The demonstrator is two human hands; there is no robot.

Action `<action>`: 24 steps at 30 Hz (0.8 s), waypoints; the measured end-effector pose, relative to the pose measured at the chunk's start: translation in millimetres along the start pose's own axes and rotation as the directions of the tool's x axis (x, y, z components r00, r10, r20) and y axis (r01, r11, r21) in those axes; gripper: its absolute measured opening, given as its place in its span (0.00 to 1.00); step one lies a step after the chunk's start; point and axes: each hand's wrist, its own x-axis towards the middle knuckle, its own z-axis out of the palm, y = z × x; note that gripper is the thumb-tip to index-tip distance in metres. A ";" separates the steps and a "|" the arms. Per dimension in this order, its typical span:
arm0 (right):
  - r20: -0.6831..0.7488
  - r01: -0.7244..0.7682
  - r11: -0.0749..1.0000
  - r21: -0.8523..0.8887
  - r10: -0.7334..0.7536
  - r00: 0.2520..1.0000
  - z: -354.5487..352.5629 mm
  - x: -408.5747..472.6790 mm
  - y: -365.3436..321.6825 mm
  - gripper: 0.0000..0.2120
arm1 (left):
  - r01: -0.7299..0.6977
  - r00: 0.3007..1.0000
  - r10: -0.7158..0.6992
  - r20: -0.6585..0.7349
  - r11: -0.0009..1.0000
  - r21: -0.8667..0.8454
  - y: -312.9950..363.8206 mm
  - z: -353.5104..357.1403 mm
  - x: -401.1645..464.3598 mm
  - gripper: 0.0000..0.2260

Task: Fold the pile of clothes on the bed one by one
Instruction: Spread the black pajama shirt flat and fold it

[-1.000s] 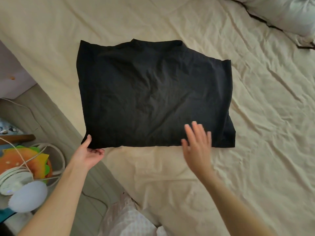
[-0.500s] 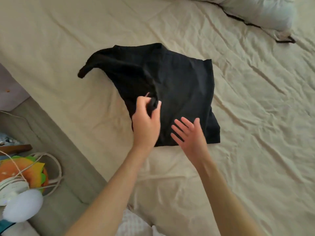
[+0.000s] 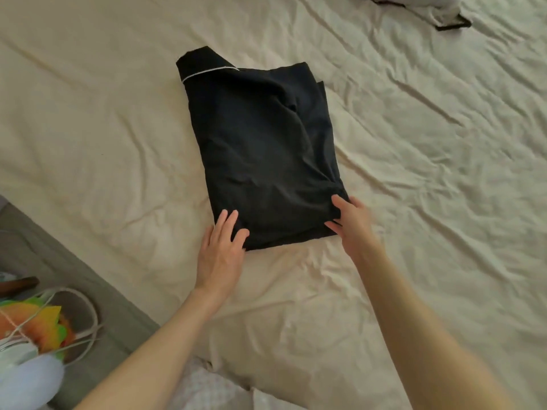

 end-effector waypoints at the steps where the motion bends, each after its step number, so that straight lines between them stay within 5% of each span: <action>1: -0.020 0.023 1.000 -0.016 -0.024 1.000 -2.3 -1.8 1.8 0.02 | -0.024 0.999 0.024 -0.037 1.000 -0.008 -2.1 -0.4 0.1 0.08; 5: -0.109 0.056 0.996 -0.064 -0.063 0.992 -21.4 -8.2 22.6 0.03 | -0.154 0.981 0.151 -0.121 0.988 -0.019 -3.9 3.0 -7.1 0.06; 10: -0.167 0.166 0.889 -0.427 -0.258 0.952 -33.1 6.8 44.1 0.10 | -0.160 0.987 0.158 0.040 0.984 0.080 -8.7 9.7 -9.2 0.21; 16: 0.041 0.131 0.962 -0.239 -0.125 0.991 -37.3 15.4 41.1 0.26 | -0.142 0.990 0.136 0.043 0.974 0.175 -17.7 11.0 11.2 0.35; 20: 0.129 0.094 0.979 -0.178 -0.071 0.989 -35.0 11.3 34.3 0.16 | -0.172 0.984 0.175 -0.033 0.983 0.064 -16.0 4.7 13.7 0.28; 24: 0.006 0.020 0.987 -0.162 -0.019 1.000 -36.5 -2.8 35.4 0.03 | -0.062 0.997 0.072 0.035 0.971 -0.232 -13.0 -9.7 9.9 0.21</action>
